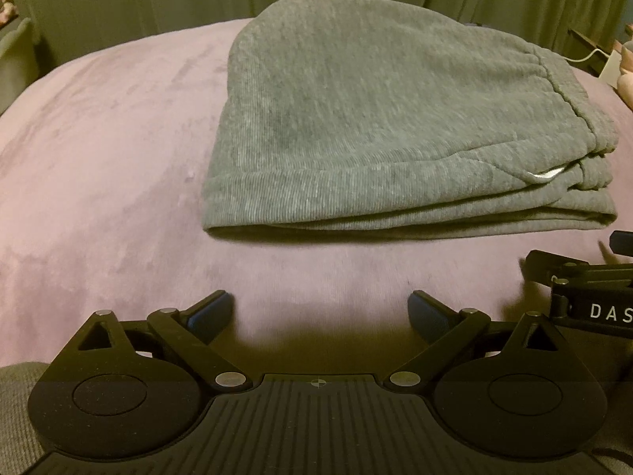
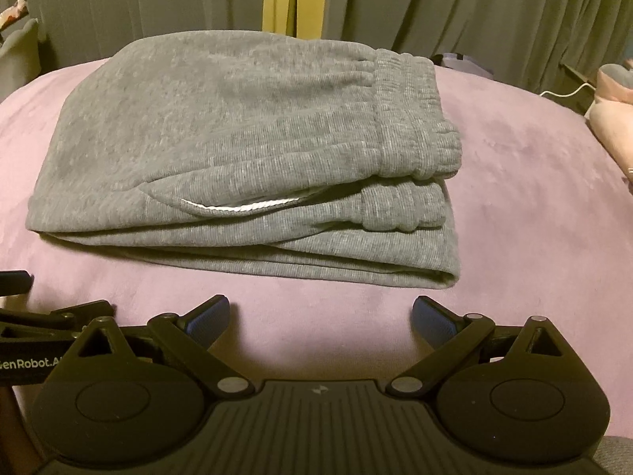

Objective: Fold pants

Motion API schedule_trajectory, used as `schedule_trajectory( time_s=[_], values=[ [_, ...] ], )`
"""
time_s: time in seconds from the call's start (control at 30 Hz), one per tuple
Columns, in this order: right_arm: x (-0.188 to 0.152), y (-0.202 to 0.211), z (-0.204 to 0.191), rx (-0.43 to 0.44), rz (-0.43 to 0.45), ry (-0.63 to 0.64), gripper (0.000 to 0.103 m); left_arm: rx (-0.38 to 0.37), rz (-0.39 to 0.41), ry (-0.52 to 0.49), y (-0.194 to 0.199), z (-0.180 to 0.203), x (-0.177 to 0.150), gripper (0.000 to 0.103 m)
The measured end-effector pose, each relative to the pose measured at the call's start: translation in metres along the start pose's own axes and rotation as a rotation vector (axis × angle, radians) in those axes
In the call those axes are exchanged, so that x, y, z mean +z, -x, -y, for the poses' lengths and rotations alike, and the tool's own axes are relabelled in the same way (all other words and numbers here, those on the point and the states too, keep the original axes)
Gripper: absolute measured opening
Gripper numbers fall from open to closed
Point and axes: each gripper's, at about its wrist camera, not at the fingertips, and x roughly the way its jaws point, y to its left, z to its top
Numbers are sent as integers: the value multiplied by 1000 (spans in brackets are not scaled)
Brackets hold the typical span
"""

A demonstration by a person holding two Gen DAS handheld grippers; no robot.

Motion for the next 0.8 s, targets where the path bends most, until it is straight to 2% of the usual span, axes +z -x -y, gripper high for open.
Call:
schedule_trajectory(
  time_s=[0.8],
  values=[
    [-1,2,-3,-4,0,18,99,-2,-5,9,-2,-1,2,101]
  ],
)
